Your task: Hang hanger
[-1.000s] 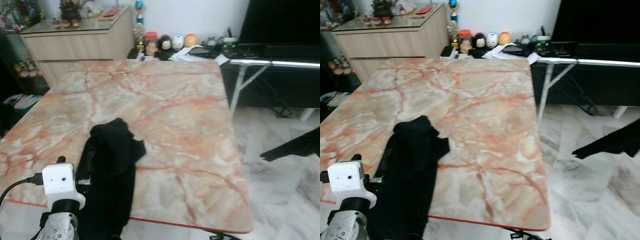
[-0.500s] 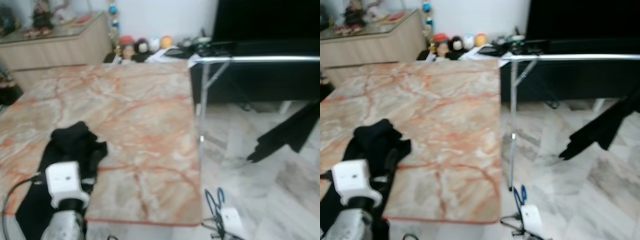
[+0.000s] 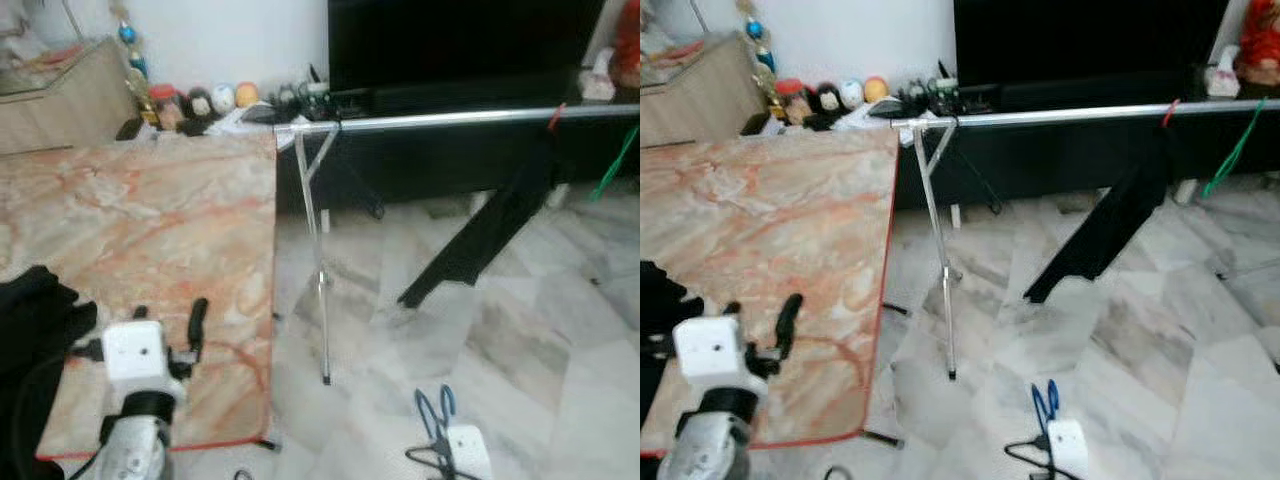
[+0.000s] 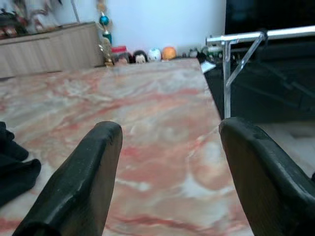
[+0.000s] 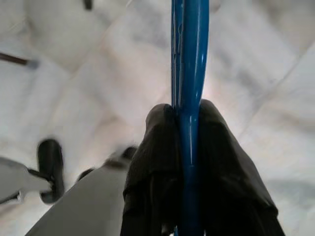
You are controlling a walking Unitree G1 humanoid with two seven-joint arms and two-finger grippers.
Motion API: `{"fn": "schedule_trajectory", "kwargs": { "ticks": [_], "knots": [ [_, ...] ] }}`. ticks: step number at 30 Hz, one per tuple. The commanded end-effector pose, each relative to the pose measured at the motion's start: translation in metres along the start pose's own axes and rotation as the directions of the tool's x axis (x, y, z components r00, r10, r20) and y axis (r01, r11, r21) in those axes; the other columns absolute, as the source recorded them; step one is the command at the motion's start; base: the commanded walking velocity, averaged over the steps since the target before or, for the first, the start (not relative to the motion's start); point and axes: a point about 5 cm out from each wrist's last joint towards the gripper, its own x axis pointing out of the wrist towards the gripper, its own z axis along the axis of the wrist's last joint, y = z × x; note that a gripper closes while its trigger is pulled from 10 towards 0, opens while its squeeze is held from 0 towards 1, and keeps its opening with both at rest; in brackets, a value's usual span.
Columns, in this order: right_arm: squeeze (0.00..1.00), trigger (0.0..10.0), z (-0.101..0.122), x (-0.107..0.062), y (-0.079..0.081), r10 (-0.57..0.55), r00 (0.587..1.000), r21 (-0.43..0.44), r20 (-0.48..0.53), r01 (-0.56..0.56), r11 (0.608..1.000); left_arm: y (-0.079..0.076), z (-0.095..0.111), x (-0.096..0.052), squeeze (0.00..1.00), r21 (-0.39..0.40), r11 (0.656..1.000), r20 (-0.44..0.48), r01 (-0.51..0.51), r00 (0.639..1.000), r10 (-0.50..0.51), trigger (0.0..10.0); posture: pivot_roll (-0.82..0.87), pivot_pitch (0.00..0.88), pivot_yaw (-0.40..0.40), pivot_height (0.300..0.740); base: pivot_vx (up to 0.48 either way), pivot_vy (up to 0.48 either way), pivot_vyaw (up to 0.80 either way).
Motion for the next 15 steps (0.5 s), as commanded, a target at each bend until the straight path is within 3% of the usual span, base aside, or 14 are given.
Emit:
{"fn": "schedule_trajectory", "kwargs": {
  "ticks": [1,9,15],
  "knots": [
    [0.00,10.0,0.0065,0.0011,0.0101,0.025,0.999,0.010,0.026,-0.026,1.000,0.0031,-0.0037,0.0011,0.00,0.022,1.000,-0.015,-0.009,1.000,0.009,10.0,-0.06,0.000,0.061,0.740,0.000,-0.472,0.00],
    [0.00,10.0,0.0070,0.0011,0.0101,0.027,0.999,0.013,0.031,-0.027,1.000,0.0001,-0.0053,0.0033,0.00,0.020,1.000,-0.018,0.002,1.000,-0.002,10.0,-0.07,0.000,0.060,0.740,0.000,-0.421,0.00],
    [0.00,10.0,0.0080,0.0011,0.0100,0.025,0.999,0.010,0.039,-0.026,1.000,-0.0066,-0.0130,0.0048,0.00,0.025,0.997,-0.062,0.068,0.996,-0.066,10.0,-0.07,0.000,0.062,0.740,0.000,-0.411,0.00]
  ]
}}
